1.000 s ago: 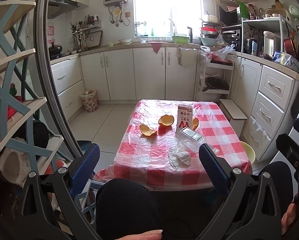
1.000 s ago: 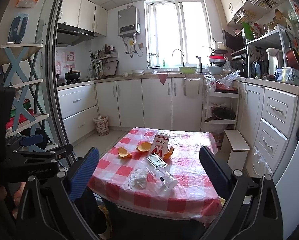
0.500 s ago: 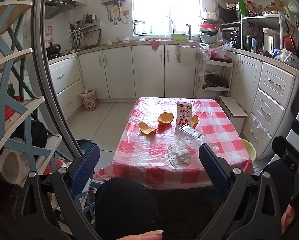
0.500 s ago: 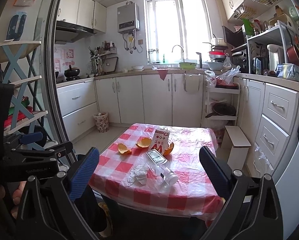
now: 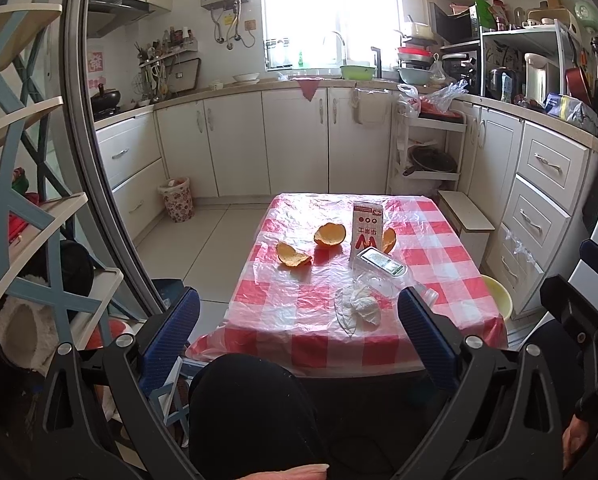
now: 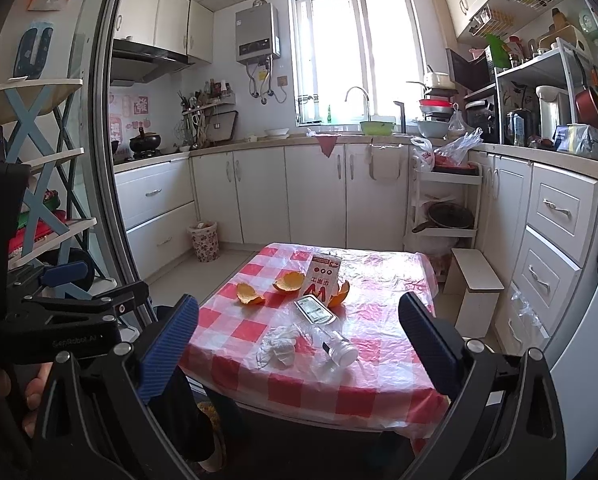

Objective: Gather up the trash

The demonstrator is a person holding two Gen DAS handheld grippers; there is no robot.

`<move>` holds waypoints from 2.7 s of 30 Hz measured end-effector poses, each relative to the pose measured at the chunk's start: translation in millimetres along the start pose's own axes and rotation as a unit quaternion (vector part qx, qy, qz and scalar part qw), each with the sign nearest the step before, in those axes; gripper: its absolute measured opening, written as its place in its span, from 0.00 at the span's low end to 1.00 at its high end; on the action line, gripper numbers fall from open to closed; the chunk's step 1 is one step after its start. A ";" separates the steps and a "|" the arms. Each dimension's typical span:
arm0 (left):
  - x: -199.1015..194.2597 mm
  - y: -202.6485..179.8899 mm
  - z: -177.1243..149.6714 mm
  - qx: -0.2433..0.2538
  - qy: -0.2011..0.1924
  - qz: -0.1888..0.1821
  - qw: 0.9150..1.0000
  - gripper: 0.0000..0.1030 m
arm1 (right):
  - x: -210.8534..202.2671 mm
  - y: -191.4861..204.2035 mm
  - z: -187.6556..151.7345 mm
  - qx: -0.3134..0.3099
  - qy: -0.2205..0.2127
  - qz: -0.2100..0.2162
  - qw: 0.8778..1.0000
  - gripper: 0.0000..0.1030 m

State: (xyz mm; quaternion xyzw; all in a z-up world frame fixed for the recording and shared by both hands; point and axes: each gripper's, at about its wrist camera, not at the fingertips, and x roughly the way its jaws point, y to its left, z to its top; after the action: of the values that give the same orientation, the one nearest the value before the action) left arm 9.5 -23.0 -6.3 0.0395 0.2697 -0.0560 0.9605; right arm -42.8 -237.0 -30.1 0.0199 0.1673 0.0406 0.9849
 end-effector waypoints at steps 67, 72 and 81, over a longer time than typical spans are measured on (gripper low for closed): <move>6.0 -5.9 -5.7 0.006 0.004 -0.004 1.000 0.92 | -1.1 14.0 -7.6 -0.009 -0.012 0.009 1.000 0.93; 13.9 -7.9 -8.8 0.012 0.013 -0.009 1.000 0.92 | 10.5 12.8 -10.0 -0.006 0.004 0.012 1.000 0.93; 12.6 -1.8 -7.6 -0.003 0.011 -0.008 1.000 0.92 | 11.3 15.3 -14.1 -0.011 0.013 0.015 1.000 0.93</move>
State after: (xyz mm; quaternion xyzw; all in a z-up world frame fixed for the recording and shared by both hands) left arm 16.1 -25.0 -19.5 0.0351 0.2809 -0.0621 0.9571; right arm -37.9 -220.4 -46.3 0.0110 0.1796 0.0579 0.9820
